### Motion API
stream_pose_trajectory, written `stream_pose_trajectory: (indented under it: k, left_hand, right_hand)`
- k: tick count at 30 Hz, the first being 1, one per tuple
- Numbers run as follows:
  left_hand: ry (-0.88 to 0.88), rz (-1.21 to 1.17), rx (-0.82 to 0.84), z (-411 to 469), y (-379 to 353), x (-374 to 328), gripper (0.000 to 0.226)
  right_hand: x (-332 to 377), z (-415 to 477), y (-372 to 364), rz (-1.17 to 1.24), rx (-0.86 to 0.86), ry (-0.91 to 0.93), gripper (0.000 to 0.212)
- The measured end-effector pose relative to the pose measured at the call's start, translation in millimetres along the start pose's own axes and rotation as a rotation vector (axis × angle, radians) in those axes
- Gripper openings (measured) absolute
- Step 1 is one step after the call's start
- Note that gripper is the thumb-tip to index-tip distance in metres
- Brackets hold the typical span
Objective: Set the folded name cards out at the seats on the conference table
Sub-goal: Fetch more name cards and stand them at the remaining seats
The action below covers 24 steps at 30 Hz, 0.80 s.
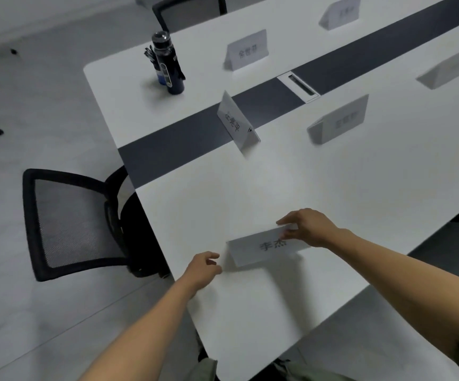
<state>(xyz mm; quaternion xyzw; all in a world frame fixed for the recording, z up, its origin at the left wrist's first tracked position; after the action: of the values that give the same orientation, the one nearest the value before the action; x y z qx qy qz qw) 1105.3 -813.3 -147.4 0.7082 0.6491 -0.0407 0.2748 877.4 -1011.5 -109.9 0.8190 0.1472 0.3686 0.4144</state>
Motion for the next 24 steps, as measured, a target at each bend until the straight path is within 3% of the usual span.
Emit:
stream_pose_trajectory:
  k: [7, 12, 20, 24]
  left_hand:
    - [-0.072, 0.001, 0.04, 2, -20, -13, 0.043]
    - [-0.167, -0.054, -0.003, 2, -22, -16, 0.015]
    - [-0.116, -0.269, -0.082, 1, -10, -14, 0.04]
    - [-0.063, -0.421, -0.053, 0, -7, -7, 0.037]
  right_hand:
    - [-7, -17, -8, 0.085, -0.027, -0.04, 0.048]
    - [-4, -22, -15, 0.16, 0.015, -0.034, 0.041]
    - [-4, -24, -26, 0.512, 0.06, -0.1, 0.03]
    - [5, -20, -28, 0.544, 0.086, -0.112, 0.023]
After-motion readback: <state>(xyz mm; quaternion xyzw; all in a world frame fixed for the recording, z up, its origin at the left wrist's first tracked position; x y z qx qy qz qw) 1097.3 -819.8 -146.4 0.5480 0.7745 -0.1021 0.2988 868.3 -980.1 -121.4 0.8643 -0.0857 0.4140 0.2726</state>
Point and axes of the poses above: each hand's wrist, its own z-axis towards the middle knuckle, its own y-axis out of the back of the hand, x = y × z, the point moved 3 cm from there along z, towards the middle knuckle, and after that the axes turned 9 degrees about y, right-handed, at the moved point
